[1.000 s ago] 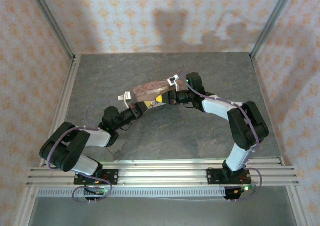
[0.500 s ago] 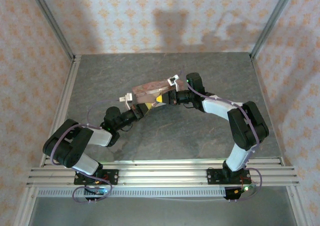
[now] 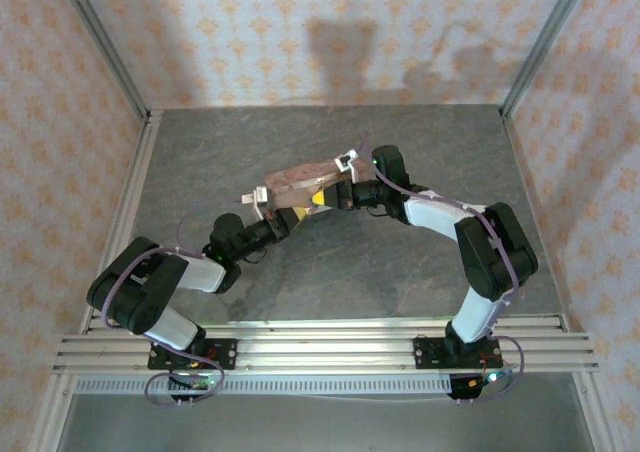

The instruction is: Unlock the padlock with the key

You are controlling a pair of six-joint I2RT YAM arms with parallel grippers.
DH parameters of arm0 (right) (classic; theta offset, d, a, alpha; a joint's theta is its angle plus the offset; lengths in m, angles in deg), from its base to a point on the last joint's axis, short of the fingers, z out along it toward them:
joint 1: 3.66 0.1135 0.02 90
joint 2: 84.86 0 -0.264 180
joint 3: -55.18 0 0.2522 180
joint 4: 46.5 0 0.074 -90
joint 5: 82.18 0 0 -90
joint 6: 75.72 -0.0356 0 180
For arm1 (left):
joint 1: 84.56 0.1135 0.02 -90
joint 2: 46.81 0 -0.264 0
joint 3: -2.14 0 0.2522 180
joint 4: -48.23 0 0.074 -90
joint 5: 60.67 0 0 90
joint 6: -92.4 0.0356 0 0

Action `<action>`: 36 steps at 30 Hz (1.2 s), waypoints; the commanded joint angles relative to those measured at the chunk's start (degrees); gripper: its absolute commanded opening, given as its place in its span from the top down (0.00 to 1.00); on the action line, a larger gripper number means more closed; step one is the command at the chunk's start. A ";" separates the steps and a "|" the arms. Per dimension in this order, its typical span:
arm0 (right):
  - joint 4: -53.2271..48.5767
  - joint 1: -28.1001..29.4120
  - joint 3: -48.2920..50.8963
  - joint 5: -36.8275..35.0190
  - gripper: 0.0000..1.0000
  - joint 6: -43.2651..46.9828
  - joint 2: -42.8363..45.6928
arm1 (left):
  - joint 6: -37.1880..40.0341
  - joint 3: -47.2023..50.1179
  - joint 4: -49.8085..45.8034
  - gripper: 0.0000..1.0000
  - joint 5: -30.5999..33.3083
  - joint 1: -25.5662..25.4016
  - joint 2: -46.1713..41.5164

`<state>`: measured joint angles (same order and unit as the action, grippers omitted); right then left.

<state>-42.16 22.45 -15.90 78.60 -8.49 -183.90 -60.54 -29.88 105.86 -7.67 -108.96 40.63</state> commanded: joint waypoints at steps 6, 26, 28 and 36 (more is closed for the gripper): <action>1.77 0.86 -0.45 3.47 1.00 1.03 2.18 | 1.50 -1.13 2.02 1.00 0.69 -0.47 -1.09; 1.13 0.63 -0.61 2.78 1.00 1.18 2.45 | 4.71 1.30 -6.75 1.00 2.02 -0.20 -10.11; 1.31 0.61 -0.60 2.85 1.00 0.97 2.61 | 4.54 1.23 -6.37 1.00 2.25 -0.18 -9.62; 1.32 0.61 -0.51 2.35 1.00 0.70 3.00 | 0.94 2.28 0.56 1.00 3.77 -0.12 -5.70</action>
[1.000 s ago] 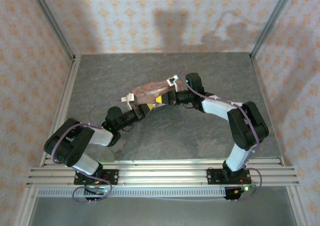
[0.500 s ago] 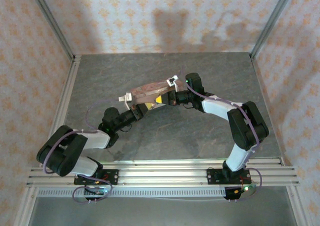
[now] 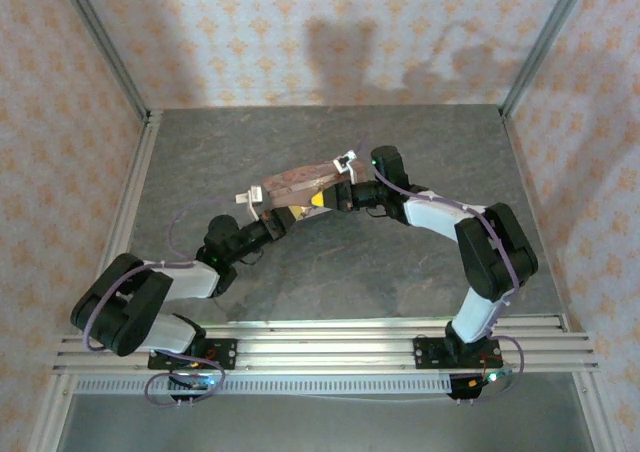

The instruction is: Unlock the padlock with the key

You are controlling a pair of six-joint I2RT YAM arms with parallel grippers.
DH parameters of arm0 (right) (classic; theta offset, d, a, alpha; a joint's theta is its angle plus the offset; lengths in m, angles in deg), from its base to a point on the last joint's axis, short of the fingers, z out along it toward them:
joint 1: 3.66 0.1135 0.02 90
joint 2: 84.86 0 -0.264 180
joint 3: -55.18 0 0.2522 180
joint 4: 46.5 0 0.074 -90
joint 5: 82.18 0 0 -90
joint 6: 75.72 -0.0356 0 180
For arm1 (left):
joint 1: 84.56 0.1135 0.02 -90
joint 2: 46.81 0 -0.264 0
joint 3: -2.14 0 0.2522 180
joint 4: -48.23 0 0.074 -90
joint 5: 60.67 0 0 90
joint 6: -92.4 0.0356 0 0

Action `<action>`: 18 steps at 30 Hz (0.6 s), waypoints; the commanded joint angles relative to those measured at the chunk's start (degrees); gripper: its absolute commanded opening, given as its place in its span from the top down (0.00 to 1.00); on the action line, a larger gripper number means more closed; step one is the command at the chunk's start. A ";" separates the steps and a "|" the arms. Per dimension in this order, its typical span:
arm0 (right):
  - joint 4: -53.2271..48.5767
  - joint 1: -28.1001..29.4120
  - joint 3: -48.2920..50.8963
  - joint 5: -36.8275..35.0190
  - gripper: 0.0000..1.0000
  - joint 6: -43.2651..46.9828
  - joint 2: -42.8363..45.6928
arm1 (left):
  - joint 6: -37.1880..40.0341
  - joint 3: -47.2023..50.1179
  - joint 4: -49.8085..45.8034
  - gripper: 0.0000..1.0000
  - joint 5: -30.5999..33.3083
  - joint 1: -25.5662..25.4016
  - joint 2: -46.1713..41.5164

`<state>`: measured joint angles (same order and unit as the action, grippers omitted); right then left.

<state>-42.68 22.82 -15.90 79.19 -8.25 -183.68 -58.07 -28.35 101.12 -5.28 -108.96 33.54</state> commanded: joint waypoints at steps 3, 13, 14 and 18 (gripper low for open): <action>1.84 0.24 -0.58 1.75 1.00 0.37 2.76 | -2.27 0.99 6.37 1.00 2.12 -0.07 2.08; 1.98 0.24 -0.60 1.72 1.00 0.28 2.67 | -3.95 1.04 8.05 1.00 2.47 -0.03 2.00; 2.02 0.24 -0.66 1.70 1.00 0.19 2.67 | -3.96 1.04 8.05 1.00 2.52 -0.03 2.00; 2.77 0.24 -0.43 1.73 1.00 -0.41 2.67 | -4.09 0.96 8.43 1.00 2.71 0.01 2.65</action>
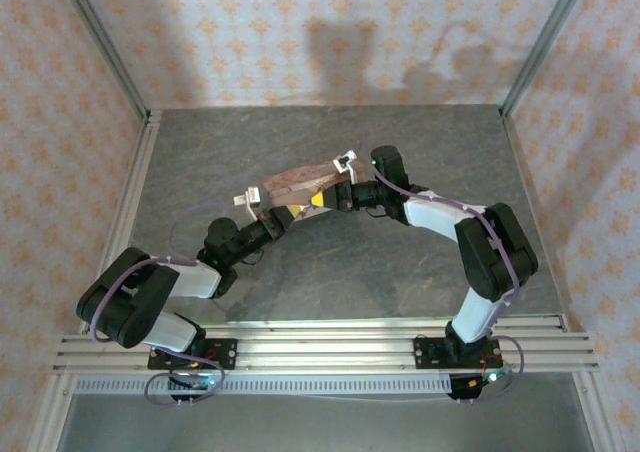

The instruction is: Unlock the padlock with the key

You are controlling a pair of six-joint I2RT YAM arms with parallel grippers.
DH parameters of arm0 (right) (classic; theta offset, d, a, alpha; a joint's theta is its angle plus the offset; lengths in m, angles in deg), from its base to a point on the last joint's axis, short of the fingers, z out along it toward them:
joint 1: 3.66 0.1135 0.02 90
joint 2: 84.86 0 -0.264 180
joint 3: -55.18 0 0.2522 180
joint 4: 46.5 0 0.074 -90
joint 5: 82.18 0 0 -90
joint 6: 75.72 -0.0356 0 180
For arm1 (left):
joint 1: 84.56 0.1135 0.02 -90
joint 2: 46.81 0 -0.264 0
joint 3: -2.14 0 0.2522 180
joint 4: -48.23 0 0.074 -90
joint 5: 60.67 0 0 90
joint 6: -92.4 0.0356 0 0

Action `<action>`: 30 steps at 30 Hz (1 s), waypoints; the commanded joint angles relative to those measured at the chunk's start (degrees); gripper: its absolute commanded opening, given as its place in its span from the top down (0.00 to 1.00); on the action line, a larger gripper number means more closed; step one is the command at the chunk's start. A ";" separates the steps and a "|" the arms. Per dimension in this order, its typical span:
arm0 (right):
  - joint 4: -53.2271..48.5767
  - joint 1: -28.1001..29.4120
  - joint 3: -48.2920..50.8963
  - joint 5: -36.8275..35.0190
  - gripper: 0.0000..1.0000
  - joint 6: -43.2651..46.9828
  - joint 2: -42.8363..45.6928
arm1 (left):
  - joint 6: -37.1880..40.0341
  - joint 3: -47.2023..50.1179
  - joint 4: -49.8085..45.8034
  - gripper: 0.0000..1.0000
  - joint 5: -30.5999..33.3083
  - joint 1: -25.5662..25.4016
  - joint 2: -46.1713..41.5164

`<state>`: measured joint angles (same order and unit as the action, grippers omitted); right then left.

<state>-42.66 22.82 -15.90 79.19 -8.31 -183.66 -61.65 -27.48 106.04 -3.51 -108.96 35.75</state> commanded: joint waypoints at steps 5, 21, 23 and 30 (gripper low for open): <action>4.26 0.24 0.00 1.73 1.00 -1.52 2.72 | -0.46 -0.79 3.53 1.00 0.91 -0.38 0.89; 7.00 0.33 0.80 1.62 1.00 -3.55 2.21 | -0.72 -1.03 3.62 1.00 1.73 -1.26 0.24; 6.94 0.33 0.89 1.63 1.00 -3.43 2.21 | -0.72 -0.93 3.60 1.00 1.90 -1.26 -0.03; 6.83 0.33 0.98 1.65 1.00 -3.37 2.22 | -0.77 -0.32 3.57 1.00 2.61 -1.25 -1.18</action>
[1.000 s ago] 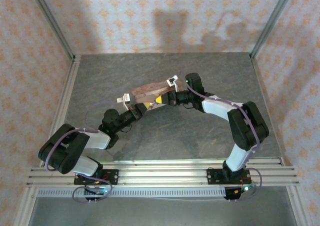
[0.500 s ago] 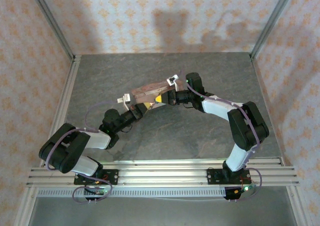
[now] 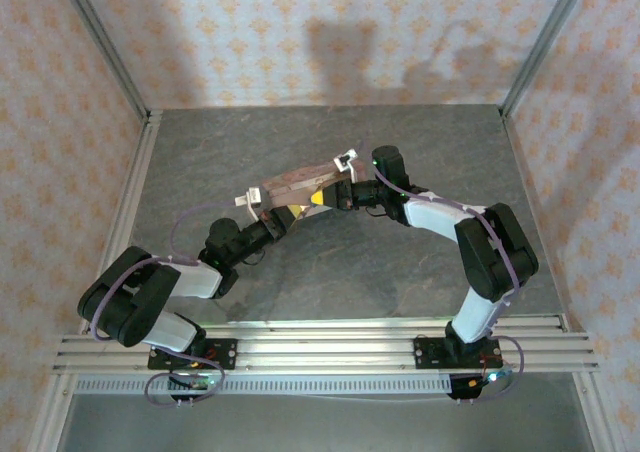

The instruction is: Unlock the padlock with the key

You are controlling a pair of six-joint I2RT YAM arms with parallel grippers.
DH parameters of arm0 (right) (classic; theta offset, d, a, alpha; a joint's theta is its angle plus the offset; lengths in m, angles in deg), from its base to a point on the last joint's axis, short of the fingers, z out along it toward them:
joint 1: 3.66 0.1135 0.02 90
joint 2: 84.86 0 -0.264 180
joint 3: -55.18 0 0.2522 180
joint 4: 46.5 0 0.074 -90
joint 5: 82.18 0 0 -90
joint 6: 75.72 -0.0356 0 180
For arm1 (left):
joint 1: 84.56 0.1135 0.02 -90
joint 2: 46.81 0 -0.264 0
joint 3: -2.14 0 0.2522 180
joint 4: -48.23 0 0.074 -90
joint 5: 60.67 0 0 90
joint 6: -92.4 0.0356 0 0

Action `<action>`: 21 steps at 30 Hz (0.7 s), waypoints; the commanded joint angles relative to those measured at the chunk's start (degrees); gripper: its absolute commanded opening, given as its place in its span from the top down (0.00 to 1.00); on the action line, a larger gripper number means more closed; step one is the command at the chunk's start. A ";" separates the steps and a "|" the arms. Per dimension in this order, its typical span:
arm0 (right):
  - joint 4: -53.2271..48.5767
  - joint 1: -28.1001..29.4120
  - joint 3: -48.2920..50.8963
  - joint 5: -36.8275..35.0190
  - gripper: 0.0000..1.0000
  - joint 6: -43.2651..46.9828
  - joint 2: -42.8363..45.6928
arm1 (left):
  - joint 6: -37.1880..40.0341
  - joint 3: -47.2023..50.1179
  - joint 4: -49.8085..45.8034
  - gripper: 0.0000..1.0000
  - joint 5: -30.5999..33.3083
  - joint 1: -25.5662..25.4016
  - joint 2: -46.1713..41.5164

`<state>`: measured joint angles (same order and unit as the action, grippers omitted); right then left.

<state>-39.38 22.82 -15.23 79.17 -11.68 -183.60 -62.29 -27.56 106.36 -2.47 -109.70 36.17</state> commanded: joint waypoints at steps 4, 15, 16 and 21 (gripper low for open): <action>3.55 0.33 0.30 1.69 1.00 0.02 2.13 | -0.30 -0.23 3.23 1.00 1.56 -0.52 -1.99; 4.42 0.37 0.24 1.75 1.00 -0.95 2.37 | -0.38 -0.77 3.23 1.00 1.63 -0.85 -1.17; 4.44 0.33 0.13 1.73 1.00 -1.11 2.41 | -0.36 -0.75 3.29 1.00 1.72 -0.87 -0.84; 4.52 0.33 0.13 1.82 1.00 -1.22 2.50 | -0.27 -1.55 3.30 1.00 1.81 -1.39 -0.19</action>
<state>-38.70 22.82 -15.14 79.17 -12.64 -183.57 -62.31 -27.61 106.80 -1.66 -110.44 35.49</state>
